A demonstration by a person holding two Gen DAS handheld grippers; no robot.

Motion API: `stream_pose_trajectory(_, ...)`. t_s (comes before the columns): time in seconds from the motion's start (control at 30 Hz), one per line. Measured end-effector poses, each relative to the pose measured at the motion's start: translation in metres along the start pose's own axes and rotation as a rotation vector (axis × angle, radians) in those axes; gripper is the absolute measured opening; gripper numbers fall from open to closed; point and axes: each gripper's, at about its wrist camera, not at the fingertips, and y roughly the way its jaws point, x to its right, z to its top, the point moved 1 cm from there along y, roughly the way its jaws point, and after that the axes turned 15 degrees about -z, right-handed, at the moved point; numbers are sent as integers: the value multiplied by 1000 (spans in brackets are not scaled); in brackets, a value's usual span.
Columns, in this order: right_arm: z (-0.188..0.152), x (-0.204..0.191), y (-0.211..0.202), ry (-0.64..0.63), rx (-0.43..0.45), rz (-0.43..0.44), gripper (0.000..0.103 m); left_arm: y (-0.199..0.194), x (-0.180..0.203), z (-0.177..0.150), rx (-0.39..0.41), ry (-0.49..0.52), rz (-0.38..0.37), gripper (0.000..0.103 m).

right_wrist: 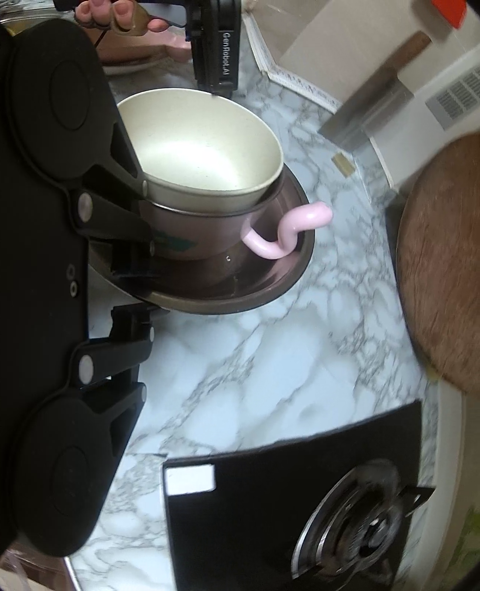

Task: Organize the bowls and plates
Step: 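Carry the nested bowls over the pink bear plate stack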

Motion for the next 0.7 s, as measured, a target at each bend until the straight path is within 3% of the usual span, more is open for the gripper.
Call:
stream_pose_trajectory(0.37,22,-57,-30,-135,58,78,14,-80,-16,-9,135,-84,62,13)
stream_pose_trajectory(0.7,33,-95,-50,-217,80,161,13,-127,-38,-25,216,-200,77,13)
